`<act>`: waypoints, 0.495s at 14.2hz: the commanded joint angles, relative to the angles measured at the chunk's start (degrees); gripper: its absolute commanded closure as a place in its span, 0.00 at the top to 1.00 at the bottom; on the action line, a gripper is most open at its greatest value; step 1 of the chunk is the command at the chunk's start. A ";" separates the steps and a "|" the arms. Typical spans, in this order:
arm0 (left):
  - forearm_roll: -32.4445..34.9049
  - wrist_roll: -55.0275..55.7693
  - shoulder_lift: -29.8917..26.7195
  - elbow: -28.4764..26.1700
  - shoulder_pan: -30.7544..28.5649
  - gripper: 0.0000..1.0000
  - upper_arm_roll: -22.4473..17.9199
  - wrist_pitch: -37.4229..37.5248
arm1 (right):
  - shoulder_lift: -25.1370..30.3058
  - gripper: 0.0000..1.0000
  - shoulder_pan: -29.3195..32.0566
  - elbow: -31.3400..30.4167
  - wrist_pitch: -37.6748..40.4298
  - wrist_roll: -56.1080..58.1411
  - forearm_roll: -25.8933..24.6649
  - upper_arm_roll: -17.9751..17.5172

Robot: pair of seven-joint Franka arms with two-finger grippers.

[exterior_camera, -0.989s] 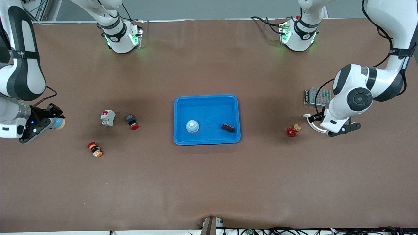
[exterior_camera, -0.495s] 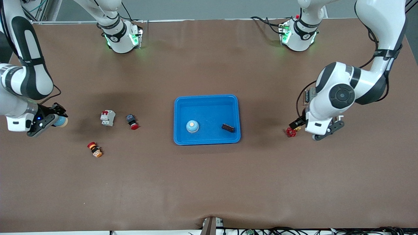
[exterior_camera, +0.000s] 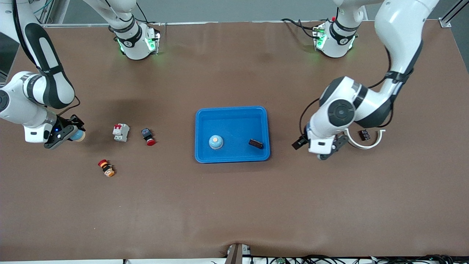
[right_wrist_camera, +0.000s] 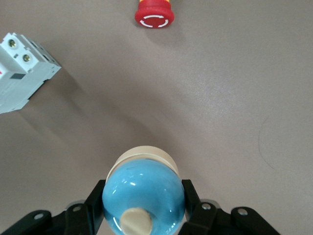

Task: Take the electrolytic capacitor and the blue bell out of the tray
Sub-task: 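Return the left gripper to the tray while the right gripper holds the bell, then grasp the second capacitor in the tray with the left gripper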

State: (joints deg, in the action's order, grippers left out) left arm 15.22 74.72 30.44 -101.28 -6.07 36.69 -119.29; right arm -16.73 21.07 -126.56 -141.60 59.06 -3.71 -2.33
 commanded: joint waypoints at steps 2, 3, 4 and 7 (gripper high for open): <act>0.50 6.22 5.41 5.65 5.79 1.00 -0.39 -0.76 | -0.05 0.39 1.69 -1.49 -2.54 0.89 -0.07 -1.36; 1.47 8.49 6.03 5.57 6.67 1.00 -0.48 -3.11 | -0.40 0.39 1.69 -1.49 -2.72 0.89 -0.07 -1.44; 2.52 10.86 7.00 5.57 6.94 1.00 -0.48 -4.70 | -0.49 0.39 1.61 -1.58 -2.81 0.89 -0.07 -1.45; 7.00 17.80 10.07 5.74 9.84 0.87 -0.48 -7.52 | -2.07 0.39 1.52 -2.02 -4.73 0.80 0.02 -1.53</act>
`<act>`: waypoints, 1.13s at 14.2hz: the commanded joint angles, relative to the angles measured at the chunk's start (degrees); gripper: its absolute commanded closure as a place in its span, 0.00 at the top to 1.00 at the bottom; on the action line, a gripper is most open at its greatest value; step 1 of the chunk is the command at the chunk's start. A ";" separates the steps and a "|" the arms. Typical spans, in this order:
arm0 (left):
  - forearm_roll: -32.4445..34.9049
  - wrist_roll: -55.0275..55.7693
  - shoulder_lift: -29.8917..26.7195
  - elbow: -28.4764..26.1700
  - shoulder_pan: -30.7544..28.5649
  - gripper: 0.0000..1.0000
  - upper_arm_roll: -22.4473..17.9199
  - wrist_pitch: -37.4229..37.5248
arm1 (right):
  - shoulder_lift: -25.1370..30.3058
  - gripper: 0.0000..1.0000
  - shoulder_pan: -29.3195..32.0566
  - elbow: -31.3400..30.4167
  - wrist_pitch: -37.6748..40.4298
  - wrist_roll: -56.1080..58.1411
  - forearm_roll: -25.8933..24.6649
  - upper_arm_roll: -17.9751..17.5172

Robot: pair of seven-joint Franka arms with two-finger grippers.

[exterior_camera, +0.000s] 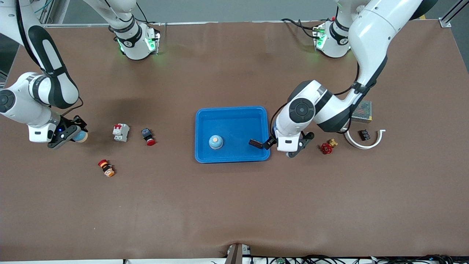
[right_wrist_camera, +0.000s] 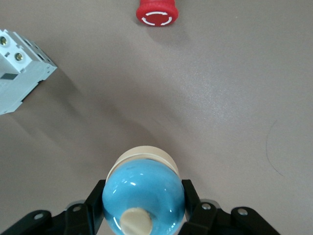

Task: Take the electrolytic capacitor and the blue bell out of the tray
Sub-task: 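Grasp the second capacitor in the tray with the left gripper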

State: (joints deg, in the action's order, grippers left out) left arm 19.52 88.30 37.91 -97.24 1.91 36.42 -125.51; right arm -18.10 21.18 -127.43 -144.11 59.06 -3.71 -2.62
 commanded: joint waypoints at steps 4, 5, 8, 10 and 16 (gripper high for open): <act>4.12 11.45 4.53 1.88 3.97 0.79 -0.73 -5.62 | -1.76 0.39 1.06 -2.65 -5.74 0.71 0.36 -1.33; 4.12 12.24 4.62 1.97 5.46 0.77 -2.13 -5.89 | -2.03 0.39 1.06 -2.65 -5.74 0.71 0.63 -1.33; 3.95 15.84 5.15 2.32 12.66 0.71 -8.62 -8.43 | -2.47 0.39 1.06 -2.65 -6.00 0.80 0.72 -1.33; 3.95 17.78 6.99 4.68 16.01 0.67 -10.92 -8.53 | -3.43 0.39 1.06 -3.09 -7.93 0.80 0.72 -1.42; 4.04 18.67 9.37 6.54 17.51 0.28 -11.98 -8.79 | -4.49 0.39 1.15 -3.26 -8.73 0.71 0.81 -1.51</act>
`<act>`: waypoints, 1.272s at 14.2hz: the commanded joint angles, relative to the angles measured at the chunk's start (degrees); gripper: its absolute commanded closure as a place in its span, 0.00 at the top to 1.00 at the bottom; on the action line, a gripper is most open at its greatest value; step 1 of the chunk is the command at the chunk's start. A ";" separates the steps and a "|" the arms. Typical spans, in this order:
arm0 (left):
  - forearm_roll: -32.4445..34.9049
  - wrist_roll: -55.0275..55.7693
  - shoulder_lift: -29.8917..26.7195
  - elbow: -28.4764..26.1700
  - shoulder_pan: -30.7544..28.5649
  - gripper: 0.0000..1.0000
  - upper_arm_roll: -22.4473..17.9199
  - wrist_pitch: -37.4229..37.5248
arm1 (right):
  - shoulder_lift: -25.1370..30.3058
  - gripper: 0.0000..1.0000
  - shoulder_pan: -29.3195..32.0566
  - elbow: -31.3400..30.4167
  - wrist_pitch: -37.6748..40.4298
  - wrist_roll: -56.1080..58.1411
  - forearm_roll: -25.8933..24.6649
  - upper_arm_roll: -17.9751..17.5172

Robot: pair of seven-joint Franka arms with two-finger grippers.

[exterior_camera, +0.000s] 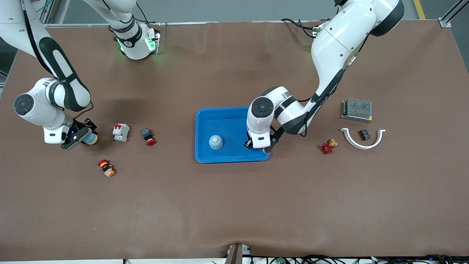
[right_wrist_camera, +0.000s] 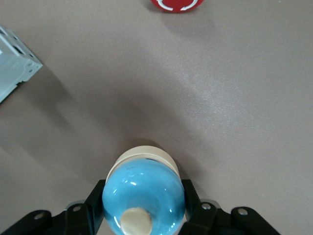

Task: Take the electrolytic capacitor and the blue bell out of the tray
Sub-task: 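Grasp the second capacitor in the tray with the left gripper, then set the bell on the table while the left gripper carries the capacitor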

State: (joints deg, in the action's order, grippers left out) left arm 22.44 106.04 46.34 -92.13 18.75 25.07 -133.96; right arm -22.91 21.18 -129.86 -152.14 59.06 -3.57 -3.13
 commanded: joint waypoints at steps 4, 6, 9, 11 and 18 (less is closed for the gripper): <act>1.21 1.37 0.86 1.42 0.68 0.00 -0.63 -0.34 | -0.74 0.40 1.06 -0.92 -1.93 0.71 0.67 -1.00; 1.21 1.02 0.51 1.60 0.68 0.00 -0.63 -0.34 | -0.74 0.40 1.06 -0.83 -1.93 0.71 0.67 -1.00; 1.56 0.66 0.07 5.02 0.59 0.00 -0.63 -0.08 | -0.74 0.84 0.89 -0.75 -1.84 0.62 0.67 -1.09; 1.56 -0.21 -1.86 5.12 -0.20 0.00 -0.63 0.97 | -0.74 1.00 0.97 -0.75 -1.76 0.36 0.67 -1.18; 0.51 -9.95 -8.71 4.94 -5.47 0.00 -0.20 10.54 | 4.35 1.00 0.62 5.12 11.90 -0.87 5.23 -4.69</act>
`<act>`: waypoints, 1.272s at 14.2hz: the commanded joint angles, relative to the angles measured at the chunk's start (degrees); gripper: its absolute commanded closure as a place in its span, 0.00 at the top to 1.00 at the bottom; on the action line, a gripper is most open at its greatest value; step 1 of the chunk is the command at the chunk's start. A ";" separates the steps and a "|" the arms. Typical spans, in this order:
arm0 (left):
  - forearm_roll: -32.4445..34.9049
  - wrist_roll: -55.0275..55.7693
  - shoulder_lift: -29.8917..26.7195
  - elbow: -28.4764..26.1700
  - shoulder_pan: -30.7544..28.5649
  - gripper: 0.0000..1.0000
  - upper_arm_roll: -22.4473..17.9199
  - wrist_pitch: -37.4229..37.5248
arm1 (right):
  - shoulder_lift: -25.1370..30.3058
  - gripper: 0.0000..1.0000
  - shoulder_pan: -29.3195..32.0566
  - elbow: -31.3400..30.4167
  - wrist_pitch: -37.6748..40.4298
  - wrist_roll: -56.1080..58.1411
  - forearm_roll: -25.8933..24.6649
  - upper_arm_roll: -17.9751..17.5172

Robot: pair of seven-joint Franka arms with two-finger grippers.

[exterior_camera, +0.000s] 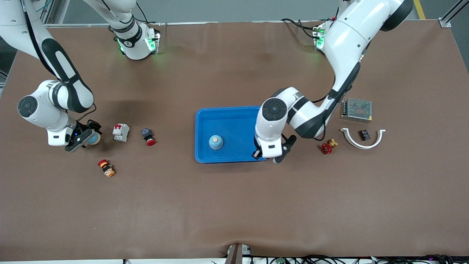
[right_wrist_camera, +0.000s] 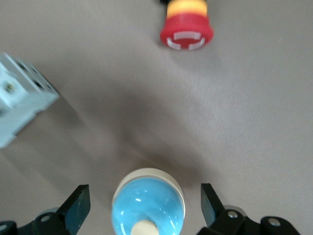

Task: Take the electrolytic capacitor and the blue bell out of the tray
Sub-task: 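Set the bell on the table while the left gripper carries the capacitor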

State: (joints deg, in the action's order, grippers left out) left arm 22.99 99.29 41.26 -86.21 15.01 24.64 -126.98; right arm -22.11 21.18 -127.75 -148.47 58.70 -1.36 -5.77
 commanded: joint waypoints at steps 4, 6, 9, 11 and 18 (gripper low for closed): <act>-2.33 -10.34 -6.28 -1.50 -8.13 0.00 3.04 7.01 | 6.02 1.00 -3.75 14.08 26.98 -10.15 3.73 -3.02; -2.69 -14.20 -7.59 -2.55 -13.13 0.00 5.93 7.79 | 8.74 1.00 -7.79 16.47 32.17 -18.75 3.73 -3.02; -2.69 -21.04 -8.39 -2.74 -19.47 0.00 8.75 11.65 | 11.47 1.00 -14.30 18.76 37.10 -32.38 3.73 -3.11; -2.69 -25.53 -8.74 -3.35 -22.99 0.00 9.37 12.37 | 11.83 1.00 -19.04 19.90 37.73 -42.82 3.90 -3.11; -1.81 -43.63 -9.36 -6.33 -33.44 0.00 9.37 14.39 | 10.08 1.00 -31.89 23.51 33.17 -71.94 6.19 -2.93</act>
State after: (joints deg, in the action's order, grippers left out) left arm 21.29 60.30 34.44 -89.14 -14.73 33.27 -113.05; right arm -10.72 -8.44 -106.19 -114.29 -7.45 3.92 -9.41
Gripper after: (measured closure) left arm 0.696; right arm 0.000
